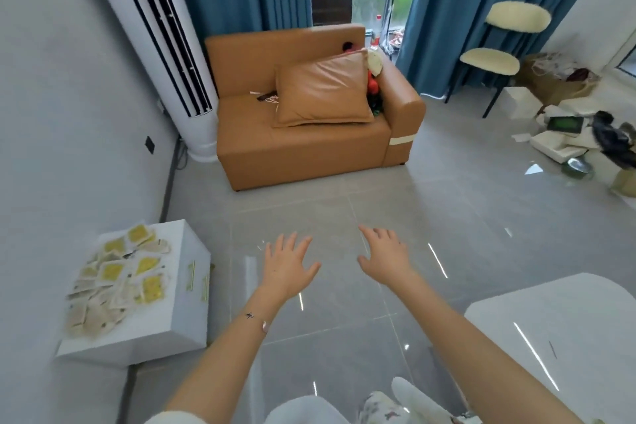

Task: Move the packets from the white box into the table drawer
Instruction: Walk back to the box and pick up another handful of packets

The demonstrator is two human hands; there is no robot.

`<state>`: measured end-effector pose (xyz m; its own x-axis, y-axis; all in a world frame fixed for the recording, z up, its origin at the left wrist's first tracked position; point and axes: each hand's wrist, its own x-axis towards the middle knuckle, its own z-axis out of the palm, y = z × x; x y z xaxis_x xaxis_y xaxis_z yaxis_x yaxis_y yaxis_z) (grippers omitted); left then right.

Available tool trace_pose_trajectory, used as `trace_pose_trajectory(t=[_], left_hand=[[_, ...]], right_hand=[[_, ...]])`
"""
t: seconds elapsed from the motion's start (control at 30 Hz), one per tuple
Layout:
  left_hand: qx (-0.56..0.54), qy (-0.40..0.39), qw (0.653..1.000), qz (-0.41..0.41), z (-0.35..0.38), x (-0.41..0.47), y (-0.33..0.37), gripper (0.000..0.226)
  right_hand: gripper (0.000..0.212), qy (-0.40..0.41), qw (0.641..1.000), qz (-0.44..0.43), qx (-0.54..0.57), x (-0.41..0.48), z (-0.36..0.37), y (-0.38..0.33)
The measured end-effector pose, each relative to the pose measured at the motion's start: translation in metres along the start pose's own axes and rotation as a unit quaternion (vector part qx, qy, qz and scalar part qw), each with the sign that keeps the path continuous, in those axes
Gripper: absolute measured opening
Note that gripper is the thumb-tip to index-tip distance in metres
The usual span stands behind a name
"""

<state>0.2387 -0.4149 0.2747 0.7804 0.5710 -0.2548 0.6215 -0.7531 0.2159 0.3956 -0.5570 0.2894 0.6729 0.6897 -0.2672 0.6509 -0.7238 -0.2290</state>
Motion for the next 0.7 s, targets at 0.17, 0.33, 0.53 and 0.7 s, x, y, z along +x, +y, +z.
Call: trace_pose_trajectory(t=[0.17, 0.33, 0.53, 0.7], left_hand=[[-0.027, 0.009, 0.997, -0.075, -0.005, 0.026, -0.042, 0.066], [-0.057, 0.031, 0.985, -0.158, -0.013, 0.06, -0.075, 0.066], [-0.098, 0.061, 0.957, -0.265, -0.023, 0.093, -0.105, 0.065], [-0.135, 0.077, 0.921, -0.357, -0.024, 0.091, -0.123, 0.065]], right_hand=[[0.067, -0.008, 0.996, -0.082, -0.021, 0.057, -0.001, -0.042], [0.067, -0.032, 0.987, -0.152, -0.043, 0.119, -0.004, -0.074], [0.064, -0.058, 0.963, -0.25, -0.088, 0.2, -0.015, -0.115], [0.063, -0.104, 0.931, -0.327, -0.124, 0.247, -0.019, -0.159]])
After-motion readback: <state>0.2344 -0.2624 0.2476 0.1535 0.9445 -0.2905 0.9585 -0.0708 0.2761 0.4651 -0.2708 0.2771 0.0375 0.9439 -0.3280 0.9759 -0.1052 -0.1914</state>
